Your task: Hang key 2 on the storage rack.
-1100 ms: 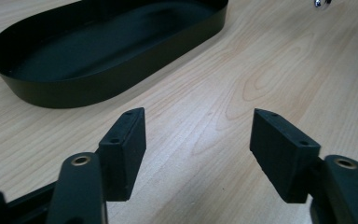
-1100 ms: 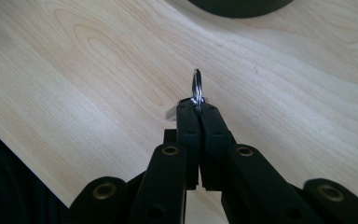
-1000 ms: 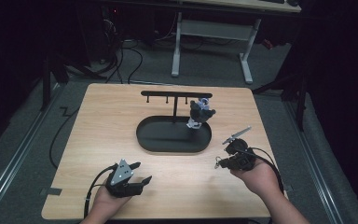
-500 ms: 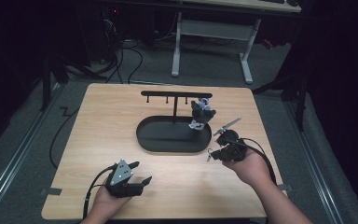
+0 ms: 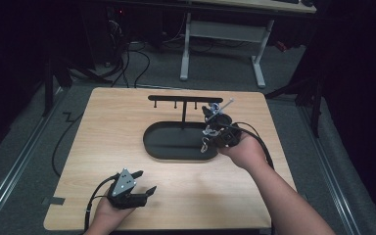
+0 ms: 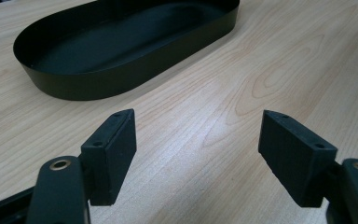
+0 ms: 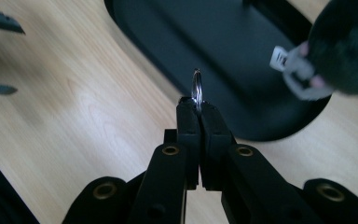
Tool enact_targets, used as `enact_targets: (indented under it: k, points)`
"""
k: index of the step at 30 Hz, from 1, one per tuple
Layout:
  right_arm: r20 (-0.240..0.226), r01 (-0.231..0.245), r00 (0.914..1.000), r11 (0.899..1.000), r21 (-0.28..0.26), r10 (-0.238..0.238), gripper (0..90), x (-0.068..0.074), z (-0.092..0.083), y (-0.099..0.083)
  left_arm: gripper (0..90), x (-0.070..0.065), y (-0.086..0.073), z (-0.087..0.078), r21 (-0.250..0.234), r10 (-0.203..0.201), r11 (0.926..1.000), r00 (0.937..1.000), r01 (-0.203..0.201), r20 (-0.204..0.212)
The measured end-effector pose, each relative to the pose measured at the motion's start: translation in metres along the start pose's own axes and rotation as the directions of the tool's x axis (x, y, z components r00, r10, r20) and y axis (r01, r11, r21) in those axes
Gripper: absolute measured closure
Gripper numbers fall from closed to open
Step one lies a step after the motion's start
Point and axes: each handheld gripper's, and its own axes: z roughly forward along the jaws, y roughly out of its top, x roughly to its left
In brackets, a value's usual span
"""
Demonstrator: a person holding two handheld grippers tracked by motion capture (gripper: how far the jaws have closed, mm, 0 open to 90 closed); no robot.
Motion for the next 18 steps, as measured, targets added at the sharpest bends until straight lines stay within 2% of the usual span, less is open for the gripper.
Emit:
enact_targets:
  k: [7, 12, 18]
  points:
    - [-0.009, 0.008, 0.9999, 1.000, -0.018, -0.008, 89.2, -0.005, -0.003, 0.035, 28.9, 0.002, 0.000, -0.001, 0.010, -0.001, 0.9999, 1.0000, 0.001, 0.008]
    - [-0.002, -0.022, 0.9997, 1.000, -0.015, 0.022, 89.2, -0.012, -0.007, 0.053, 28.9, 0.002, -0.001, 0.000, 0.010, 0.004, 0.9999, 0.9999, -0.004, 0.011]
    - [0.012, -0.036, 0.9993, 0.999, -0.010, 0.037, 89.2, -0.022, -0.012, 0.070, 29.0, 0.003, -0.001, 0.001, 0.020, 0.005, 0.9998, 0.9999, -0.005, 0.014]
